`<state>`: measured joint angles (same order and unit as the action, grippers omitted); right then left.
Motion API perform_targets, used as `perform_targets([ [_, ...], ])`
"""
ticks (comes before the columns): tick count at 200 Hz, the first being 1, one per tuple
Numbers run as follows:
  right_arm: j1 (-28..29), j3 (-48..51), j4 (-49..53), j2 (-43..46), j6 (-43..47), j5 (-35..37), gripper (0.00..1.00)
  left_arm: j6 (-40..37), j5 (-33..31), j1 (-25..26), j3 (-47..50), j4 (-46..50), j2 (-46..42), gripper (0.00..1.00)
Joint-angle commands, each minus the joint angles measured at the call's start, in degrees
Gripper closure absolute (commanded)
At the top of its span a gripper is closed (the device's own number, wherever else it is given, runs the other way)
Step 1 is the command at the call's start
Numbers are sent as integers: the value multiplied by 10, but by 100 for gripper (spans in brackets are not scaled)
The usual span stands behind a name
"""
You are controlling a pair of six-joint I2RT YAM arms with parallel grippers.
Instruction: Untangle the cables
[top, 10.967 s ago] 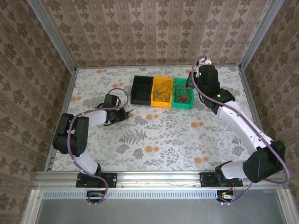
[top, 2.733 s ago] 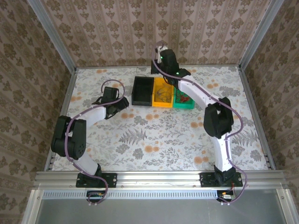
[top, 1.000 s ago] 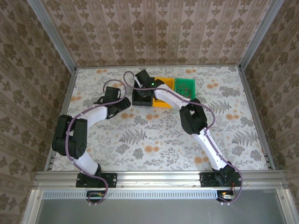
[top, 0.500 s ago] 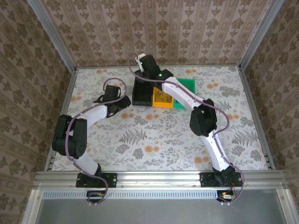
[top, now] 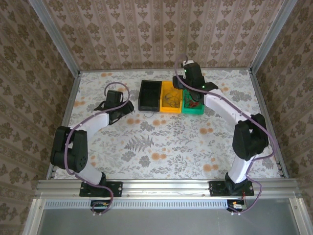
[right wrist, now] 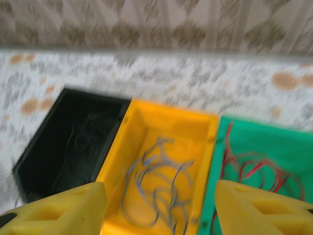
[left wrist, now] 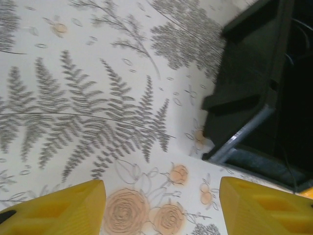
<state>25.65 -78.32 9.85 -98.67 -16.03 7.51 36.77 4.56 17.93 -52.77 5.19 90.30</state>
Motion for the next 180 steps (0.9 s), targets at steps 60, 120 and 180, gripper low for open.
perform_targets([
  [60,-1,92,-6,29,-63,-32,40,-145,130,70,-33,8,60,42],
  [120,-16,90,-7,29,-53,-46,42,-146,78,79,-74,3,112,46],
  [180,-30,128,-27,41,-73,-60,43,-149,60,107,-95,20,135,57],
])
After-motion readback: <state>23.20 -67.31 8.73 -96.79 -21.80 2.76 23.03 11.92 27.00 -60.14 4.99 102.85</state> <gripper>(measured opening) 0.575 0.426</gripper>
